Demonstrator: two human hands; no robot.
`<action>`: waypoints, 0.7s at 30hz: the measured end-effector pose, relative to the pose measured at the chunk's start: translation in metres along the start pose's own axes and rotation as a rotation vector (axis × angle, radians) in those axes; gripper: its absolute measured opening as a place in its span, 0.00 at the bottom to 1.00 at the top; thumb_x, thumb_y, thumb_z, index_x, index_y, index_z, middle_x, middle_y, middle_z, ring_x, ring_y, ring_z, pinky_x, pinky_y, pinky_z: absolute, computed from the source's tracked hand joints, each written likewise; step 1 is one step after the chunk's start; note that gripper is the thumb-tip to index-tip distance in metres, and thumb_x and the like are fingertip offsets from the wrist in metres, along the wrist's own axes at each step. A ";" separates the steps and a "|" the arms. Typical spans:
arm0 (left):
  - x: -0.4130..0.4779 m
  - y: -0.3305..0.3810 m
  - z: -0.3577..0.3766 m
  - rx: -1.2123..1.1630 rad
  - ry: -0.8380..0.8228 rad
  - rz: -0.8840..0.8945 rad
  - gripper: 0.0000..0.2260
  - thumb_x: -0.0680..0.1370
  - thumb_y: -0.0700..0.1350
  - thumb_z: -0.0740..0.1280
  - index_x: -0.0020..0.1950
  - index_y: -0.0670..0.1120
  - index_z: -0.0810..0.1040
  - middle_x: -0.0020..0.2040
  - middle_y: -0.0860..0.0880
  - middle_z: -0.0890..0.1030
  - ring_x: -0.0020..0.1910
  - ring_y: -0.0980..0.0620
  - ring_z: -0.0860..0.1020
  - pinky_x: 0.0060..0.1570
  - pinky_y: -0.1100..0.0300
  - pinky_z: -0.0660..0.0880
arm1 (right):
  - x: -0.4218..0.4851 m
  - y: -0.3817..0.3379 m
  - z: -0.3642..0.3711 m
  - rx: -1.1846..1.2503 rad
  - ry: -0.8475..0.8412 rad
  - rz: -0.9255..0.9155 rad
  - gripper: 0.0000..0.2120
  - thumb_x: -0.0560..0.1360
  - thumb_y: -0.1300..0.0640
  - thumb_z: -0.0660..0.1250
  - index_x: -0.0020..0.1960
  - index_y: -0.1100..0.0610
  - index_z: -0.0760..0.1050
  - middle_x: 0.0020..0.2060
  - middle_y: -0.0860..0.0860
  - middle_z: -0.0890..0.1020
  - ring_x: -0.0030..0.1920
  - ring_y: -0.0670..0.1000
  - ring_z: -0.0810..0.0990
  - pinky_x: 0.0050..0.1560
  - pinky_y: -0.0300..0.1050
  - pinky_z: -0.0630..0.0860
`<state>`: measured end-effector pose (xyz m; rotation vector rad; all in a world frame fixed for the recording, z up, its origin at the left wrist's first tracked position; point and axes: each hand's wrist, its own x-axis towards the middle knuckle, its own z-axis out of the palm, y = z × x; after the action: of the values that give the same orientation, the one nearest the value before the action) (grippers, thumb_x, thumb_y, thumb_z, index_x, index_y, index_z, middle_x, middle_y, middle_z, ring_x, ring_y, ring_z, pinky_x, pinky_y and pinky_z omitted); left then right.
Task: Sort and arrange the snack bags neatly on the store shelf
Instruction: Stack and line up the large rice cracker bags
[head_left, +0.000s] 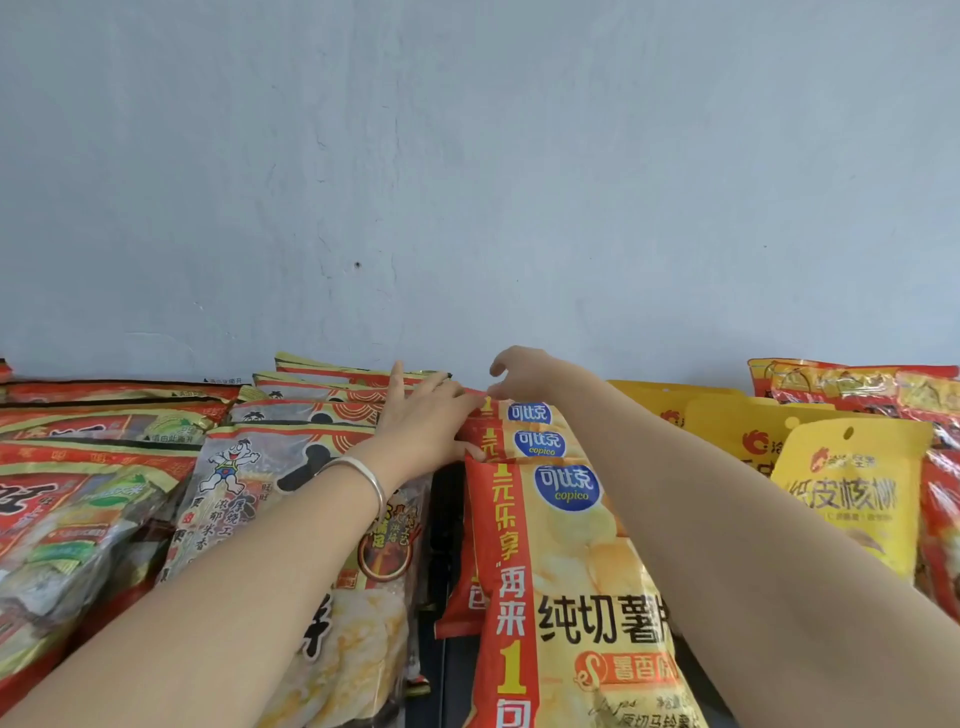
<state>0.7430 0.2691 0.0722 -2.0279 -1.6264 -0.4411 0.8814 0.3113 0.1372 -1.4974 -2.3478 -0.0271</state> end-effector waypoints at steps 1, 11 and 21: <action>-0.002 0.001 -0.002 -0.032 0.059 -0.004 0.23 0.76 0.59 0.62 0.70 0.57 0.66 0.68 0.52 0.70 0.73 0.50 0.59 0.70 0.37 0.42 | -0.007 0.001 -0.002 -0.005 0.022 0.003 0.22 0.78 0.54 0.63 0.70 0.59 0.69 0.67 0.55 0.73 0.65 0.55 0.72 0.65 0.48 0.70; -0.031 0.038 -0.021 -0.561 0.261 -0.078 0.13 0.81 0.46 0.57 0.62 0.48 0.76 0.58 0.48 0.77 0.59 0.49 0.73 0.56 0.53 0.71 | -0.075 0.008 0.004 0.009 0.208 0.080 0.14 0.78 0.57 0.59 0.62 0.53 0.75 0.59 0.52 0.79 0.54 0.55 0.78 0.48 0.49 0.77; -0.073 0.076 -0.027 -0.494 0.253 -0.111 0.15 0.79 0.51 0.61 0.64 0.51 0.74 0.63 0.50 0.75 0.61 0.50 0.73 0.54 0.55 0.71 | -0.131 0.005 0.014 0.007 0.339 0.028 0.18 0.78 0.65 0.58 0.66 0.53 0.72 0.60 0.56 0.74 0.56 0.59 0.75 0.46 0.53 0.79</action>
<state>0.8008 0.1827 0.0412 -2.1081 -1.5845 -1.1890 0.9313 0.2022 0.0834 -1.3977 -2.0546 -0.2450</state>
